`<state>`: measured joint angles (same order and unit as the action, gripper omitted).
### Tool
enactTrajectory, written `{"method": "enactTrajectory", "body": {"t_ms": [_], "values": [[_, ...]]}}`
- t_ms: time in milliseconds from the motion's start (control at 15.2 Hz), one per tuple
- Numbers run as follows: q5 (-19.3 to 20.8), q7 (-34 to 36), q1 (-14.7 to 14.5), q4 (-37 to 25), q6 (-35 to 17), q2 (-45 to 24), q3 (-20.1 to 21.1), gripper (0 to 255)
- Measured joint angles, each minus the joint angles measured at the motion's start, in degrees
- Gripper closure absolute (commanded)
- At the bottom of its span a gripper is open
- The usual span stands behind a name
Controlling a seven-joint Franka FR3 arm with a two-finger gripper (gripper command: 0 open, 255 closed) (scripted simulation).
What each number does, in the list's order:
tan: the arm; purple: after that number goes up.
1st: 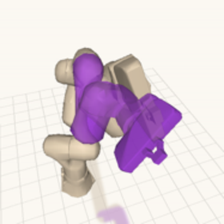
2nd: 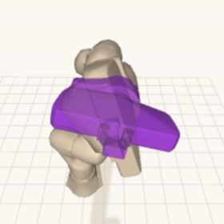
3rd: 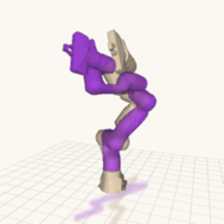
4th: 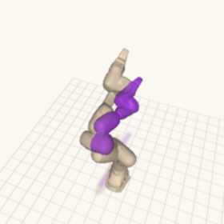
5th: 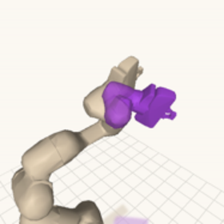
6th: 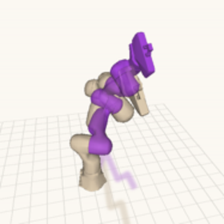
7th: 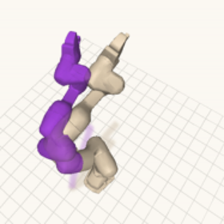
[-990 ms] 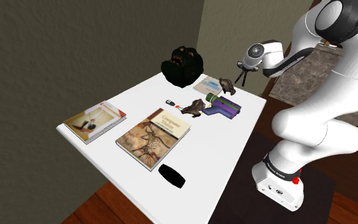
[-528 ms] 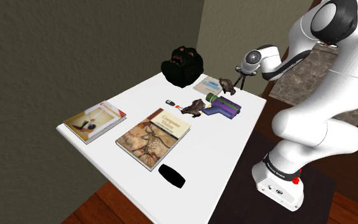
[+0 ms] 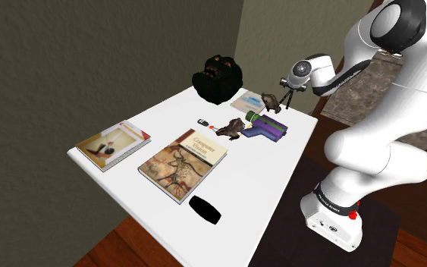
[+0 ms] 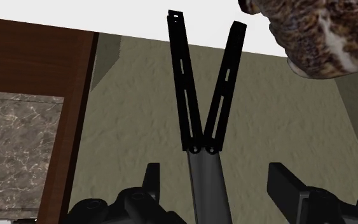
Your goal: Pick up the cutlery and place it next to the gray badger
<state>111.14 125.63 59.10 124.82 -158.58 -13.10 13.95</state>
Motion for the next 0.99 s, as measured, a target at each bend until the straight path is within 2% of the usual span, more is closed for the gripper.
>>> {"method": "enactTrajectory", "body": {"t_ms": [264,528,990], "values": [[0.0,0.0,0.0,0.0,0.0,0.0,0.0,0],[-4.45,-2.33,-0.68,5.95,-0.33,7.07,0.73,0],[-5.66,-3.29,-0.6,7.18,-0.81,8.86,0.7,0]]}}
